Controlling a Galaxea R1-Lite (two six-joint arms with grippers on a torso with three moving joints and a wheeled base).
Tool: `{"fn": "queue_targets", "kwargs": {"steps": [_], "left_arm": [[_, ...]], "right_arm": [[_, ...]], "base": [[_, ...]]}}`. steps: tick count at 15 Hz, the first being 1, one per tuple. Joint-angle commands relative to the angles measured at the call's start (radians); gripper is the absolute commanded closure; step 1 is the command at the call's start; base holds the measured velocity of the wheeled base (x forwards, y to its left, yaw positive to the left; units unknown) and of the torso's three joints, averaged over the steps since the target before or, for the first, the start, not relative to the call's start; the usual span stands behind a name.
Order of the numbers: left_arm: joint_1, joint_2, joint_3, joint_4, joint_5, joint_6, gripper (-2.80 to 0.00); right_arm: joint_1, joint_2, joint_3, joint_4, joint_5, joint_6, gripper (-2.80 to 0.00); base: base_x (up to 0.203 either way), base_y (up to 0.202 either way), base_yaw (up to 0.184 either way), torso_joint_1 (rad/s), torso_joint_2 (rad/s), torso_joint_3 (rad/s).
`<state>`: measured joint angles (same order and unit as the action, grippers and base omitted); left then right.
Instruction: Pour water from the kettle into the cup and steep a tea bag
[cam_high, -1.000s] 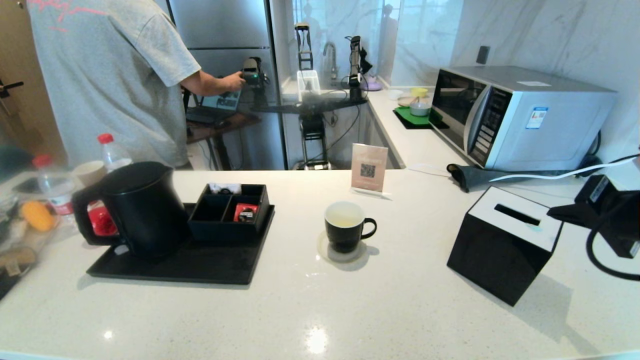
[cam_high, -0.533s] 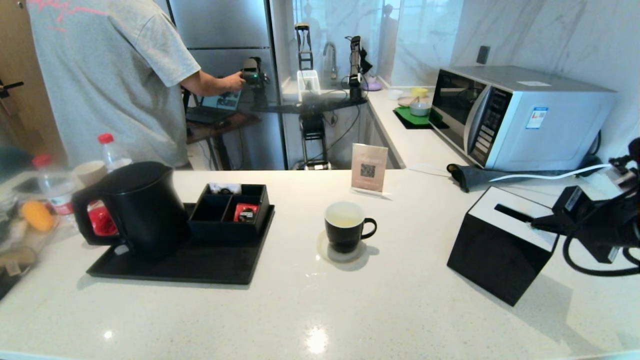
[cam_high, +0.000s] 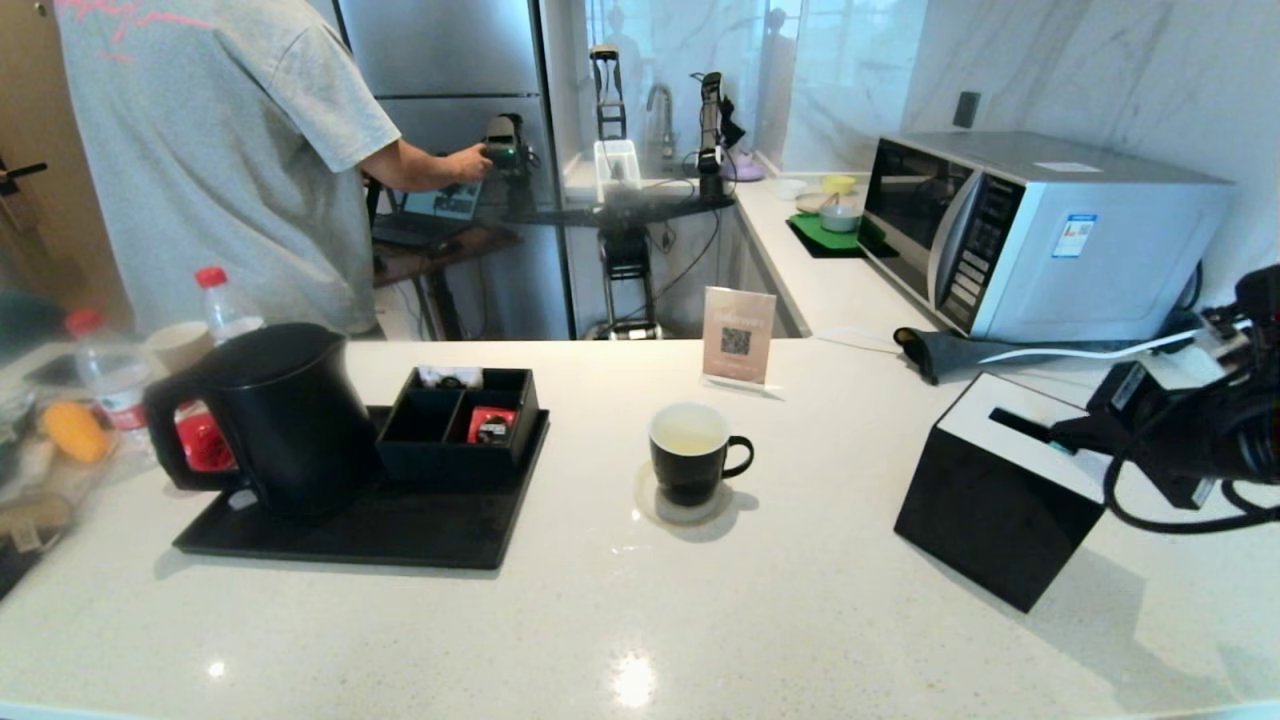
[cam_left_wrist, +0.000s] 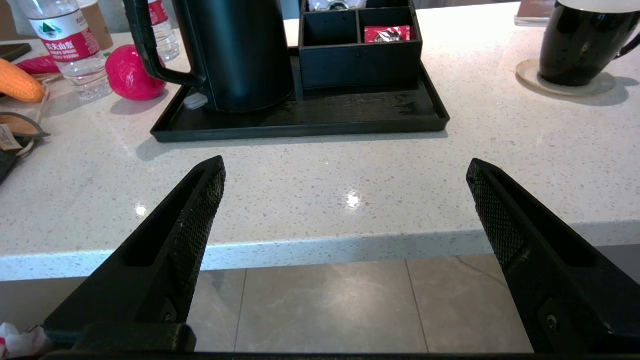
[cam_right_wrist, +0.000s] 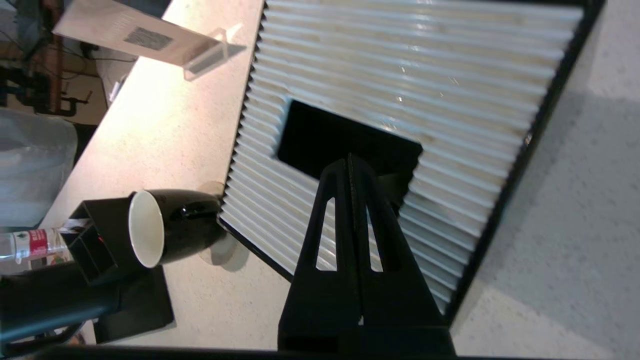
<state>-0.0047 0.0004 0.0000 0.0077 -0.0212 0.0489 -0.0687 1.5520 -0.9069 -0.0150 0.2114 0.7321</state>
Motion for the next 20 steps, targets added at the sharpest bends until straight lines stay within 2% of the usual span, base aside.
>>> {"fn": "queue_targets", "kwargs": {"steps": [1,6,12,13,15,17,20], "left_arm": [[0.0,0.0,0.0,0.0,0.0,0.0,-2.8],[0.0,0.0,0.0,0.0,0.0,0.0,-2.8],[0.0,0.0,0.0,0.0,0.0,0.0,-2.8],[0.0,0.0,0.0,0.0,0.0,0.0,-2.8],[0.0,0.0,0.0,0.0,0.0,0.0,-2.8],[0.0,0.0,0.0,0.0,0.001,0.002,-2.8],[0.0,0.0,0.0,0.0,0.0,0.0,-2.8]], "right_arm": [[0.0,0.015,-0.003,-0.017,0.002,0.004,0.0],[-0.001,-0.022,-0.003,-0.011,0.003,0.009,0.0],[0.0,-0.233,0.004,-0.003,0.001,-0.006,0.0],[-0.001,-0.268,0.004,-0.009,-0.001,-0.041,0.0],[-0.002,-0.316,0.005,-0.045,-0.012,-0.174,0.0],[-0.001,-0.353,0.033,-0.135,-0.035,-0.276,0.0],[-0.002,-0.413,0.183,-0.305,-0.06,-0.45,0.0]], "base": [[0.0,0.0,0.0,0.0,0.0,0.0],[0.0,0.0,0.0,0.0,0.0,0.0],[0.0,0.0,0.0,0.0,0.0,0.0],[0.0,0.0,0.0,0.0,0.0,0.0],[0.0,0.0,0.0,0.0,0.0,0.0],[0.0,0.0,0.0,0.0,0.0,0.0],[0.0,0.0,0.0,0.0,0.0,0.0]]}}
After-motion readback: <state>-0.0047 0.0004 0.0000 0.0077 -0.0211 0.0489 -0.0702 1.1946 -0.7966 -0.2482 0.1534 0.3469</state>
